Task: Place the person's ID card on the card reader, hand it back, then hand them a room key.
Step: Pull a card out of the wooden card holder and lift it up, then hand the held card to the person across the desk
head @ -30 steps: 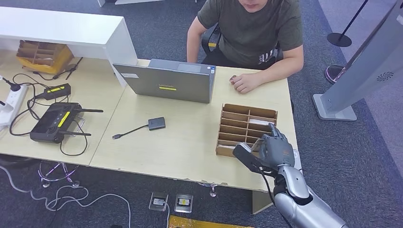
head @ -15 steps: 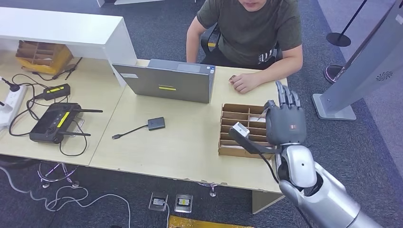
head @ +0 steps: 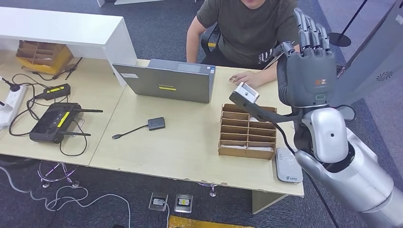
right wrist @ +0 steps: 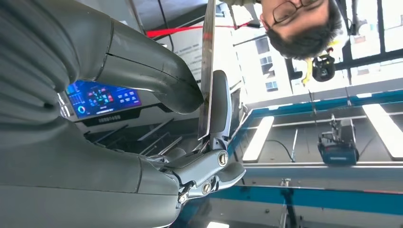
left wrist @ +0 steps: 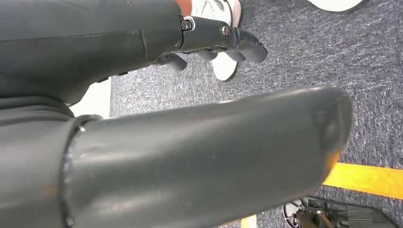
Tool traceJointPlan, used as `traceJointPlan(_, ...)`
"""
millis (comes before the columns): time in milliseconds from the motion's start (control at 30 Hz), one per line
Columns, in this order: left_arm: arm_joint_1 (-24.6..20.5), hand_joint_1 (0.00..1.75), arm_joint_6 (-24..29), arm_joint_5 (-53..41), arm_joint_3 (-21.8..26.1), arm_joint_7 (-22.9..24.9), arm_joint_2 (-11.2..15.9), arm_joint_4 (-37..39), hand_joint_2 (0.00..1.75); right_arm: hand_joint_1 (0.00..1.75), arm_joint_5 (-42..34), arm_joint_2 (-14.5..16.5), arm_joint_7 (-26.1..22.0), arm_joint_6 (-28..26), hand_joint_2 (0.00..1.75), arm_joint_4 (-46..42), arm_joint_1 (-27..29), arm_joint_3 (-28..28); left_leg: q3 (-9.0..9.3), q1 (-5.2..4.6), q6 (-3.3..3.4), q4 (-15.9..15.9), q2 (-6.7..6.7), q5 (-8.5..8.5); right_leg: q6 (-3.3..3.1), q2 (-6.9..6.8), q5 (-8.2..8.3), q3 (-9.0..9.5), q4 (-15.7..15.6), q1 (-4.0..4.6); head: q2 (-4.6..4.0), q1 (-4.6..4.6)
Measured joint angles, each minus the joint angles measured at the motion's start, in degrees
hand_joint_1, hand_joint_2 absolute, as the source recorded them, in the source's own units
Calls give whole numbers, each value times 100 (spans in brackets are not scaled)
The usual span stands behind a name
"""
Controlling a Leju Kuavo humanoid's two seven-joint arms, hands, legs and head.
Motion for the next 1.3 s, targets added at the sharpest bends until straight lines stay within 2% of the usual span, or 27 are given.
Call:
traceJointPlan(233,-4,0,26,8,-14,0,-24,0,0,175,-61,163,-15,-182,175,428,-5,231,-1,1,0,0,-1,0,0,0,0,-1,0,0,0,0)
traceJointPlan(733,-42,0,-20,7,-105,2,-42,0,0,175,-634,538,-37,480,175,1549,-317,525,-3,0,0,0,-1,0,0,-1,0,-1,1,0,0,-1)
traceJointPlan(1000,-38,0,31,117,-108,2,-52,0,0,175,-723,926,-86,419,175,2453,-610,645,-3,1,-1,0,-4,1,0,-4,0,-2,1,2,0,1)
traceJointPlan(1300,-31,0,39,127,-108,2,-56,0,0,175,-723,1104,-89,406,175,2826,-672,678,-3,1,-1,0,-5,1,0,-3,0,-2,0,1,0,1)
